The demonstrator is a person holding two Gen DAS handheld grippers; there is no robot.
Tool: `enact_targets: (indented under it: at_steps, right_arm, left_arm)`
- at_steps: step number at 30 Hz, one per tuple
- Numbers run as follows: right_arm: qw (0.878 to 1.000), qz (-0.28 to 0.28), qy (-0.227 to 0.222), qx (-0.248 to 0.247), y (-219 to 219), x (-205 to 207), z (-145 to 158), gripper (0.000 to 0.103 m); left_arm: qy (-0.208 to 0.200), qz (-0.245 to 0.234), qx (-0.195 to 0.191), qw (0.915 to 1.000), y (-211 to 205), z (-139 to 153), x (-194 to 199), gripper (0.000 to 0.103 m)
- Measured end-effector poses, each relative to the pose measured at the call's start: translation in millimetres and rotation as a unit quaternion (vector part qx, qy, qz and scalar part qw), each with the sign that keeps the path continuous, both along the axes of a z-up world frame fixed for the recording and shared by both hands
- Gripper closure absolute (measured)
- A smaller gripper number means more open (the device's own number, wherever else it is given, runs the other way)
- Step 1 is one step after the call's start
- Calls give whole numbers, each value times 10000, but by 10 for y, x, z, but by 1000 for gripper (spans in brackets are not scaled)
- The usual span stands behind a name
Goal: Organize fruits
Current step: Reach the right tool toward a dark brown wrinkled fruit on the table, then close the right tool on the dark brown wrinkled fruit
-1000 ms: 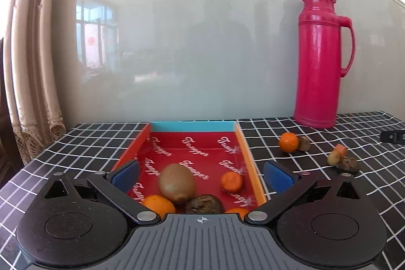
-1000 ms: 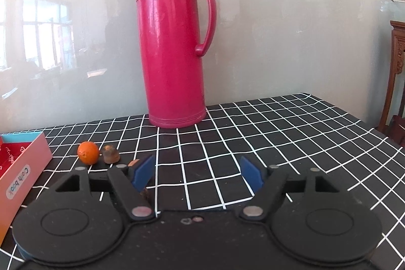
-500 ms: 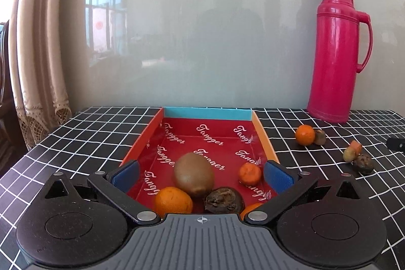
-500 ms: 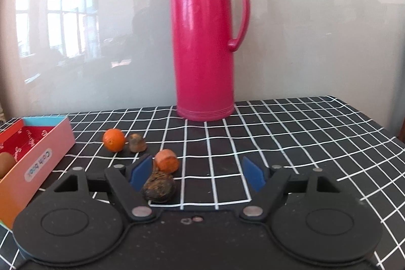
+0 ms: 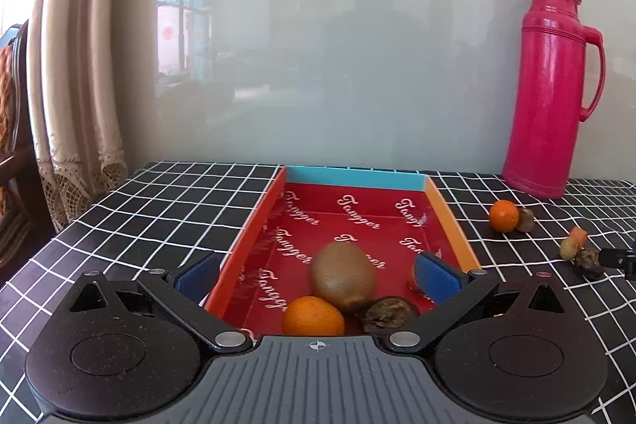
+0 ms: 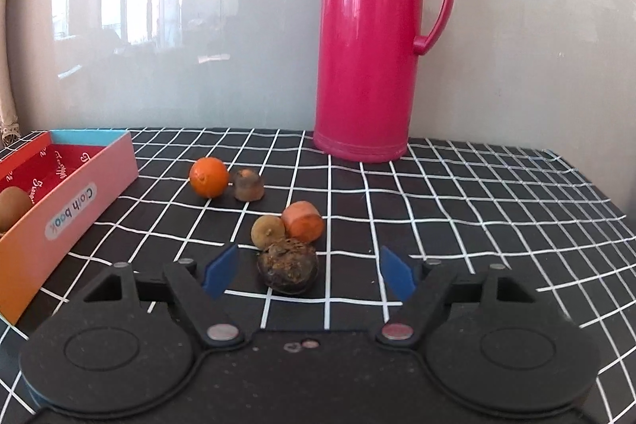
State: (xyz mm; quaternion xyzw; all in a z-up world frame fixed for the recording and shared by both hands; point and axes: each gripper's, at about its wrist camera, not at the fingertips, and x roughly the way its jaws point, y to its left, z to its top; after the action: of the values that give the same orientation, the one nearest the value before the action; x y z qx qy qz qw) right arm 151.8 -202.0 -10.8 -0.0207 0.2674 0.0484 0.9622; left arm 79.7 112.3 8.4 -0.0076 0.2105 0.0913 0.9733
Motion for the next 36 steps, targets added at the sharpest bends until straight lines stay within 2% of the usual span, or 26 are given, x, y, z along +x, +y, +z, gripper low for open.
enact_targets:
  at_steps: [10, 16, 27, 32, 33, 36]
  right_arm:
    - [9991, -128, 260, -313, 123, 144, -90, 30]
    - [9987, -101, 429, -273, 161, 218, -149, 31]
    - [9977, -128, 599, -296, 156, 323, -204, 43]
    - [9975, -67, 665, -209, 160, 359, -219, 55]
    - [9976, -53, 673, -174, 165, 365, -218, 62]
    - [9977, -44, 645, -197, 193, 361, -216, 63]
  left_arm:
    - [39, 219, -18, 9998, 226, -13, 8, 0]
    - [20, 353, -149, 9993, 375, -7, -1, 0]
    - [34, 449, -199, 9988, 515, -10, -13, 0]
    - [61, 451, -221, 9987, 543, -16, -15, 0]
    - [68, 443, -216, 9988, 544, -17, -13, 0]
    - [65, 436, -220, 9988, 541, -13, -12, 0]
